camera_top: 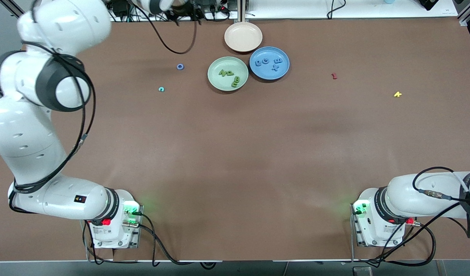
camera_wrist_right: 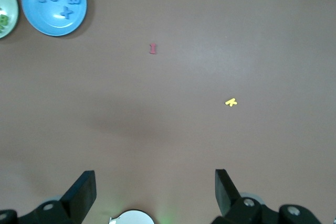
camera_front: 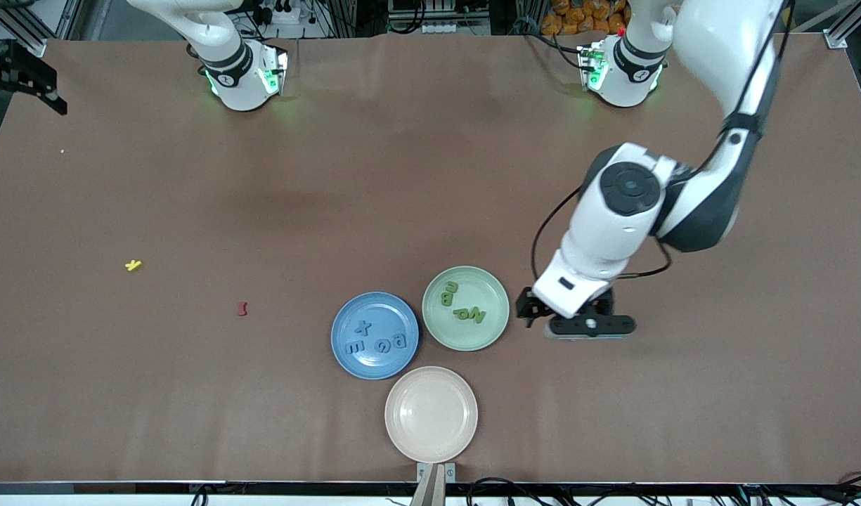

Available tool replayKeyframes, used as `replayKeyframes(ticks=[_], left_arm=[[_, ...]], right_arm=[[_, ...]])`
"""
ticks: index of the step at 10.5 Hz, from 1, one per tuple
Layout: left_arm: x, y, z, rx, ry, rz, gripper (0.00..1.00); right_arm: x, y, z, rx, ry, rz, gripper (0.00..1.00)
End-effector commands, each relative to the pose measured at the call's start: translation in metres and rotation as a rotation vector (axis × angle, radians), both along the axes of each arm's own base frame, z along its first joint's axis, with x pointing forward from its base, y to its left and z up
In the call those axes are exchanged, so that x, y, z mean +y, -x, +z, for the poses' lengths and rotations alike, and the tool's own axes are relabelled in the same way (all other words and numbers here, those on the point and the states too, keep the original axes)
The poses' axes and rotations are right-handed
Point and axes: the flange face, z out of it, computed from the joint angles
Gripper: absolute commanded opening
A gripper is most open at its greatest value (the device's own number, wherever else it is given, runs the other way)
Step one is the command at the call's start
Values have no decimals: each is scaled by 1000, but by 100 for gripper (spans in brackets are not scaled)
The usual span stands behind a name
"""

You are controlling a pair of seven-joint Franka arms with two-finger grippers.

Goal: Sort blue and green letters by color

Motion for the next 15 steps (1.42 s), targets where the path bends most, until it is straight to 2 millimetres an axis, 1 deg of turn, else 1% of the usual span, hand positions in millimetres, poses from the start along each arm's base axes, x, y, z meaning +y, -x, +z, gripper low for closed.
replayKeyframes(ticks=[1, 2, 3, 4, 6, 7, 8, 9, 10, 11, 12, 13, 14, 15], left_arm=[[67, 10, 74, 9, -94, -24, 100], [93, 15, 98, 33, -83, -2, 100], [115, 19, 114, 68, -48, 18, 100], [150, 20, 129, 93, -32, 32, 100], [166, 46, 170, 117, -16, 39, 100], [181, 60, 186, 144, -35, 62, 100], [181, 73, 203, 135, -43, 66, 100], [188, 80, 214, 132, -50, 80, 100], [196, 87, 220, 142, -56, 95, 100], [206, 95, 225, 149, -21, 115, 100], [223, 100, 229, 154, 18, 119, 100], [235, 98, 228, 154, 40, 93, 100], [240, 101, 222, 166, 41, 96, 100], [244, 105, 220, 144, 42, 99, 100]], right_arm=[[-19, -14, 15, -84, 47, -47, 100], [-22, -16, 15, -91, 74, -50, 100], [-24, -16, 15, -91, 90, -52, 100], [-25, -16, 14, -88, 100, -52, 100], [-22, -18, 10, -82, 102, -44, 100], [-15, -19, 11, -86, 101, -32, 100], [-4, -21, 13, -100, 103, -10, 100], [5, -22, 13, -106, 107, 8, 100], [6, -23, 12, -101, 134, 14, 100], [9, -23, 12, -102, 149, 22, 100], [14, -23, 12, -104, 149, 29, 100], [15, -23, 12, -107, 149, 33, 100], [15, -23, 12, -107, 149, 33, 100], [15, -23, 11, -104, 149, 31, 100]])
